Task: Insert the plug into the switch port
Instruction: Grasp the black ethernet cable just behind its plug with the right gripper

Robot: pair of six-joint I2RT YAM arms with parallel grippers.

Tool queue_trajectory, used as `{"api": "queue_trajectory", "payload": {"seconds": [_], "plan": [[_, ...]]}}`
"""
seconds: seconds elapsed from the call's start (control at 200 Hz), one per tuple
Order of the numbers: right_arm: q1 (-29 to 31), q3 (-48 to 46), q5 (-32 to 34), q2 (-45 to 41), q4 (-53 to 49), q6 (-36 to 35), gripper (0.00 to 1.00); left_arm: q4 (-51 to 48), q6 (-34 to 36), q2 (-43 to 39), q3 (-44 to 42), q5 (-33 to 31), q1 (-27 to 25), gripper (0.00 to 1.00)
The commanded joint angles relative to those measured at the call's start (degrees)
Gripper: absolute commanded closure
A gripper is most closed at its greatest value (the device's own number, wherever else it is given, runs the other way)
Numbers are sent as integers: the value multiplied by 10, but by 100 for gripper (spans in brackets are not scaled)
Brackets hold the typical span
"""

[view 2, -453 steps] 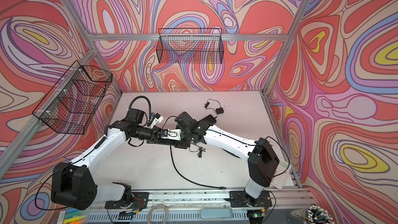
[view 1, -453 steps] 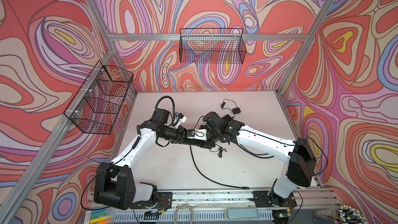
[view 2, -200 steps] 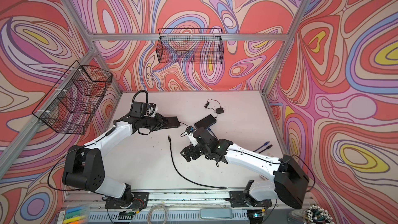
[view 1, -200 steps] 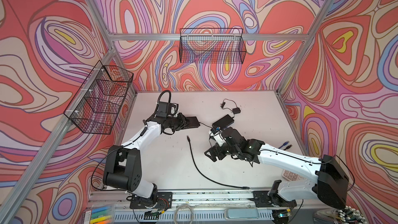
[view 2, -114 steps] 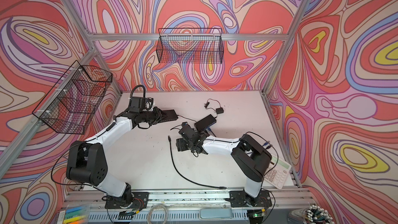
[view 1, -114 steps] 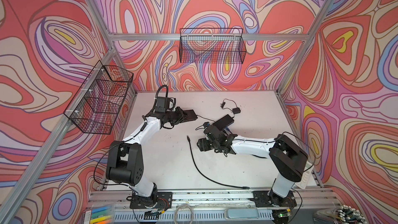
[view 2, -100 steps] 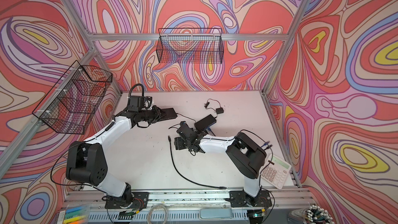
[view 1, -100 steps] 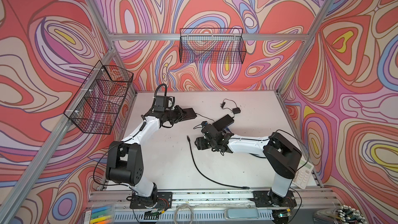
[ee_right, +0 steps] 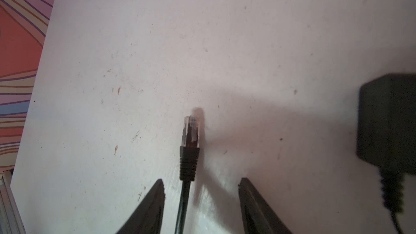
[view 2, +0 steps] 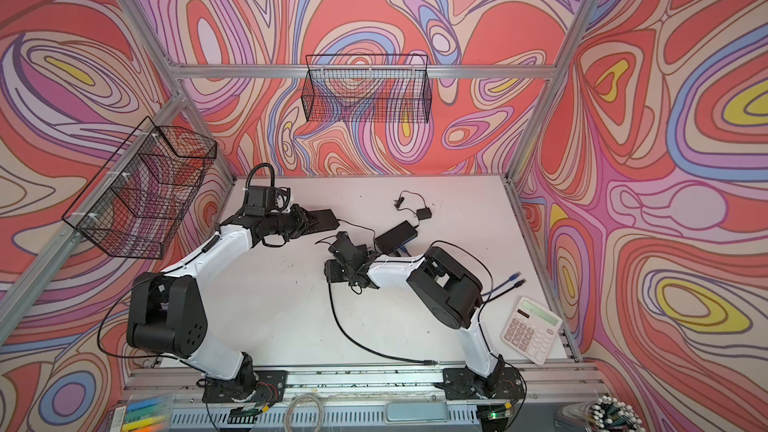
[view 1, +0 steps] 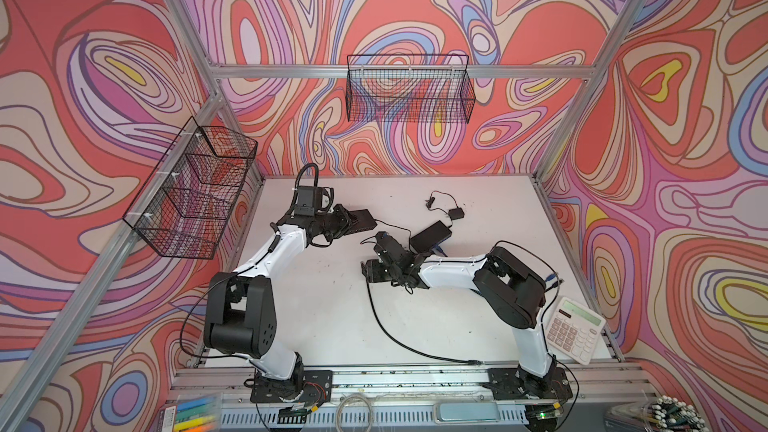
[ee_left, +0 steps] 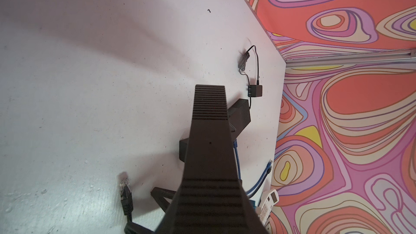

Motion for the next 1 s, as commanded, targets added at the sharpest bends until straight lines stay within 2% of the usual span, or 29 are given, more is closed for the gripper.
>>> {"api": "queue_trajectory", "payload": {"seconds": [0.0, 0.21, 0.641, 0.991], "plan": [[2, 12, -8, 22, -5, 5, 51, 24, -4, -21, 0, 1, 5, 86], [12, 21, -13, 49, -7, 7, 60, 22, -2, -21, 5, 5, 6, 86], [25, 35, -1, 68, -32, 0, 66, 30, -2, -21, -5, 13, 13, 86], [25, 47, -3, 84, -55, -9, 78, 30, 0, -23, -9, 17, 17, 86]]}}
